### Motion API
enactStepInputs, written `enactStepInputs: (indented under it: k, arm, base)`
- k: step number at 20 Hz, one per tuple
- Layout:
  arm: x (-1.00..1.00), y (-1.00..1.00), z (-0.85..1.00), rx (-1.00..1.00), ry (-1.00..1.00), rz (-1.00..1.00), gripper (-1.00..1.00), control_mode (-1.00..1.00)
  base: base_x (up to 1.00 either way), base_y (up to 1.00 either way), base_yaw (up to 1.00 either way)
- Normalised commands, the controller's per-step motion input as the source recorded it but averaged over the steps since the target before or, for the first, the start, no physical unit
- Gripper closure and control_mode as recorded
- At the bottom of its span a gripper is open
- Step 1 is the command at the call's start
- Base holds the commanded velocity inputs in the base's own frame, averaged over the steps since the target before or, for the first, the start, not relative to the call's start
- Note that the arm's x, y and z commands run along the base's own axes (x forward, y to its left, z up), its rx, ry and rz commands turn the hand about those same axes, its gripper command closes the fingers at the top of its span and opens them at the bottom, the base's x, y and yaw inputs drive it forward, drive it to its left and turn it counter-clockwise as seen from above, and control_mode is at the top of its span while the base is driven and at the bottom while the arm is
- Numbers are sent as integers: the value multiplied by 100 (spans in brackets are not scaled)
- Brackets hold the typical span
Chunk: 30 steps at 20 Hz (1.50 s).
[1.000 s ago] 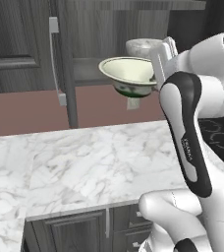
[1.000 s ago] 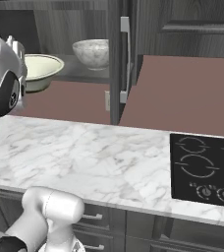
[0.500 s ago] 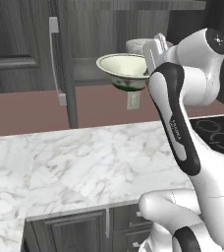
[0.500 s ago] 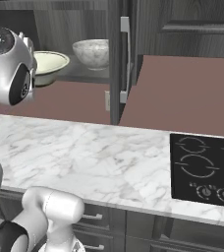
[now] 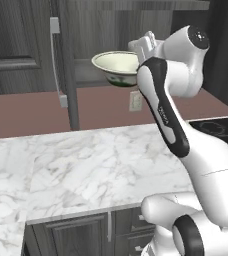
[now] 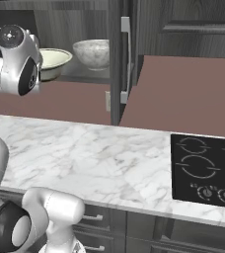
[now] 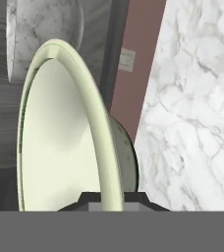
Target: Open the cabinet. Pick the bowls from the counter and place them in the cabinet. Then close the cabinet.
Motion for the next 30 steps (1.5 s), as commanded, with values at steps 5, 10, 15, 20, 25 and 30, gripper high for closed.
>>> enactStepInputs:
  k: [5, 10, 15, 20, 25, 30]
  arm:
    - [43, 27, 0, -3, 0, 0, 100, -100]
    - [53, 20, 2, -5, -6, 0, 100, -100]
    - [48, 17, 0, 0, -3, 0, 100, -100]
    - [42, 15, 0, 0, 0, 1, 100, -100]
    - [48, 8, 0, 0, 0, 2, 100, -100]
    - [59, 7, -1, 0, 2, 1, 100, -100]
  base:
    - [0, 0, 0]
    - [0, 0, 0]
    - [0, 0, 0]
    - [0, 0, 0]
    - [0, 0, 0]
    - [0, 0, 0]
